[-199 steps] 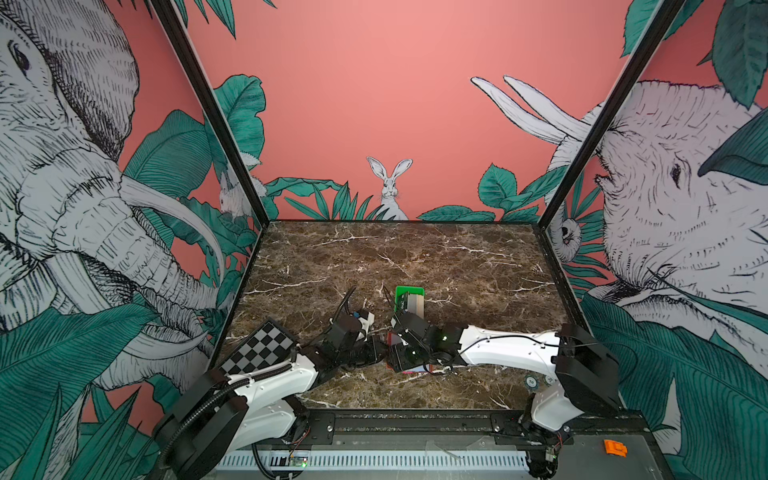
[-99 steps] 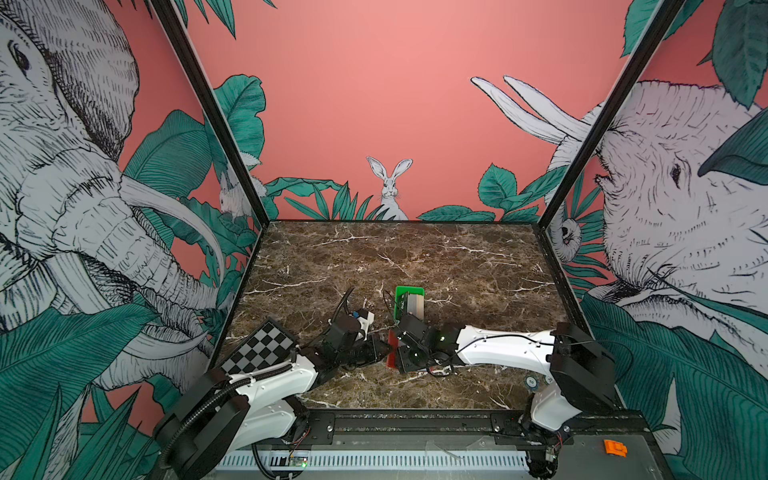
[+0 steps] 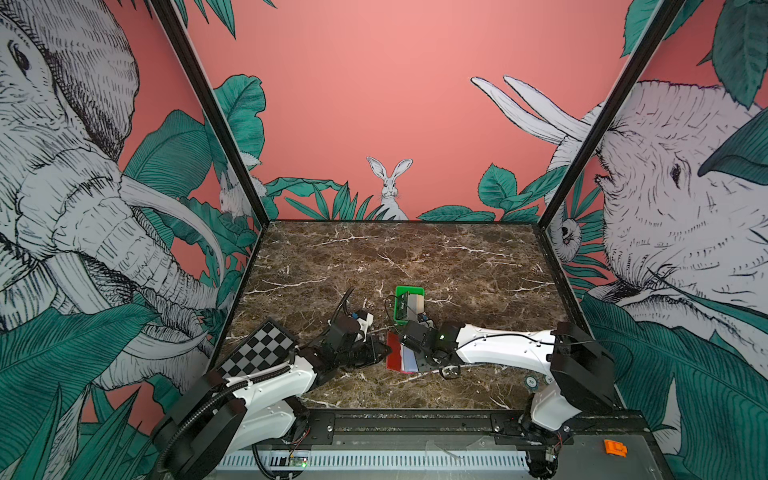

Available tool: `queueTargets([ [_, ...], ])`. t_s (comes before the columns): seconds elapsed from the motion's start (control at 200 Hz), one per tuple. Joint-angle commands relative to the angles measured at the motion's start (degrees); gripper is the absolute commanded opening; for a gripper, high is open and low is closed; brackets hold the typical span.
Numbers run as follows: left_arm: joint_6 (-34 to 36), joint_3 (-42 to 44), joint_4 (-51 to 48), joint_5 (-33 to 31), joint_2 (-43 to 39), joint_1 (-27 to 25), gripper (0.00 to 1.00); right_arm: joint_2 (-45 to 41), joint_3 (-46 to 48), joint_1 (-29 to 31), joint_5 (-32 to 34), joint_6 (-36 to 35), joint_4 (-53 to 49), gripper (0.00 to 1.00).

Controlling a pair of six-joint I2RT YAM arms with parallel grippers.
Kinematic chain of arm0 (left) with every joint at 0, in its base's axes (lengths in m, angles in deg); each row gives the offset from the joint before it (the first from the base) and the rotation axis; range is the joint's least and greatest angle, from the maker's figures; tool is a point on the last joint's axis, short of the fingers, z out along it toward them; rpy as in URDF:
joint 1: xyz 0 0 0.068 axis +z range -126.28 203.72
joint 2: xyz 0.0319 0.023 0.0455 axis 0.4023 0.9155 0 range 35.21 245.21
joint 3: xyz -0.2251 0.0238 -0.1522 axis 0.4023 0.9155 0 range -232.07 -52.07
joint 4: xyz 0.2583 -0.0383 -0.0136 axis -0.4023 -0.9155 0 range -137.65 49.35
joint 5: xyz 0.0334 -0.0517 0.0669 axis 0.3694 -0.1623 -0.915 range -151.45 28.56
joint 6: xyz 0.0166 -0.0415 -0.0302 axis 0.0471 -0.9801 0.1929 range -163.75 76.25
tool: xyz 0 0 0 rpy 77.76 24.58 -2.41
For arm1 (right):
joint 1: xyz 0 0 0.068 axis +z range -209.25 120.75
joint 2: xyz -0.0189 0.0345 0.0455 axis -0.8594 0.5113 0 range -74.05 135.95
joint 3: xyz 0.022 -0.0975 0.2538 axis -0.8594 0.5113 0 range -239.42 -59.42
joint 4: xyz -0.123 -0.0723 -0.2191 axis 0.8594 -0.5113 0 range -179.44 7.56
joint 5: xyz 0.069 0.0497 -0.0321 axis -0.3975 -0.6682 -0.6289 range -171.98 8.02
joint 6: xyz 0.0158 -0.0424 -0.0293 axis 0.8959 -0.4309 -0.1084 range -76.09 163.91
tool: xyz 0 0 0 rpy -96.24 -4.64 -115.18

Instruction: Put the credit cards into the card holder

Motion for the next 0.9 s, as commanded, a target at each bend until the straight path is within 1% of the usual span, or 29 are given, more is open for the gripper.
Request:
queueTargets([
  [0.0,1.0,1.36,-1.67,-1.28,-1.34,0.23,0.0,-3.63,0.62,-0.65,2.42,-1.54,-1.52,0.56],
  [0.1,1.22,1.76,-1.76,-1.63,-1.13,0.23,0.0,-6.72,1.24,-0.8,-1.58,-4.33,4.38,0.56],
  [0.155,1.35,1.82,-1.54,-1.65,-0.84,0.24,0.02,-7.82,1.53,-0.91,-5.09,-5.55,8.65,0.56],
  [0.28,1.48,1.52,-1.97,-1.38,-0.6,0.23,0.07,-7.71,2.55,-1.81,-13.07,-4.8,18.75,0.54],
  [0.31,1.91,1.17,-3.06,-1.65,-0.85,0.23,0.08,-7.25,2.74,-2.14,-14.6,-4.15,20.85,0.5],
  [0.34,2.46,0.6,-4.72,-1.98,-1.21,0.23,0.09,-6.62,2.95,-2.43,-16.21,-3.4,22.72,0.44],
  [0.455,4.83,-1.07,-10.04,-3.24,-3.11,0.25,0.19,-4.27,3.14,-2.99,-20.62,-1.43,29.3,0.25],
  [0.515,5.38,-1.46,-11.08,-2.88,-3.5,0.27,0.23,-3.17,3.05,-3.08,-21.86,-1.14,31.45,0.19],
  [0.615,6.1,-2.52,-13.21,-2.1,-3.66,0.36,0.24,-1.76,2.25,-3.14,-23.35,-1.07,33.42,0.13],
  [0.635,6.27,-2.69,-13.63,-1.96,-3.78,0.33,0.24,-0.05,2.08,-3.19,-23.57,-1.07,33.65,0.12],
  [0.705,7.0,-3.78,-15.85,-1.82,-4.64,0.38,0.24,1.97,1.29,-3.23,-24.51,-1.11,33.98,0.09],
  [0.825,9.47,-6.44,-21.79,-1.99,-6.95,0.41,0.2,5.29,-0.05,-3.27,-25.36,-0.86,32.7,0.05],
  [0.895,10.22,-7.14,-23.71,-1.95,-8.59,0.4,0.17,6.85,-0.23,-3.2,-24.54,-0.22,31.14,0.02],
])
